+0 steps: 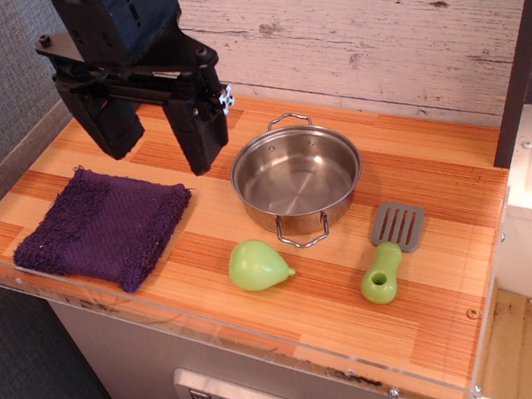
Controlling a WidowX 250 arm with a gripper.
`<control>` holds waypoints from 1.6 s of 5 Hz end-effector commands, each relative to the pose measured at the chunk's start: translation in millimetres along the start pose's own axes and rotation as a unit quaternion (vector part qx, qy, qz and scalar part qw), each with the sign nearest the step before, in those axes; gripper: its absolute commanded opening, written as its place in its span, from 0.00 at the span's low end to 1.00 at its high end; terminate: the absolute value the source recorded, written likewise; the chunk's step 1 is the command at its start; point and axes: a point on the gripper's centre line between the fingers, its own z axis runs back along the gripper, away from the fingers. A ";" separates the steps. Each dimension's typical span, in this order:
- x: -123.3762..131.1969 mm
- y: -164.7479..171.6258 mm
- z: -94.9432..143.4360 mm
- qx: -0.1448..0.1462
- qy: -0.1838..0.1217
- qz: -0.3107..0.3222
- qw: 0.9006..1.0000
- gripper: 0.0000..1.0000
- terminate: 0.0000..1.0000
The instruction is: Place the onion behind the cloth.
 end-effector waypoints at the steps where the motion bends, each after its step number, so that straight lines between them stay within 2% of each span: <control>1: 0.0 0.0 0.0 0.000 0.000 0.000 1.000 1.00 0.00; 2: 0.5 -6.0 -6.6 -0.024 -0.007 -0.001 1.000 1.00 0.00; 3: -3.5 -20.4 -18.0 -0.028 0.013 -0.010 0.999 1.00 0.00; 4: -11.6 -46.2 -37.3 -0.049 0.018 -0.034 0.998 1.00 0.00; 5: -14.6 -67.4 -60.9 -0.032 0.023 -0.072 0.997 1.00 0.00; 6: -13.4 -62.4 -82.1 0.045 0.008 -0.103 0.994 1.00 0.00; 7: -2.3 -42.5 -86.1 0.096 0.002 -0.104 0.990 1.00 0.00; 8: 10.7 -29.5 -77.3 0.108 -0.007 -0.101 0.989 1.00 0.00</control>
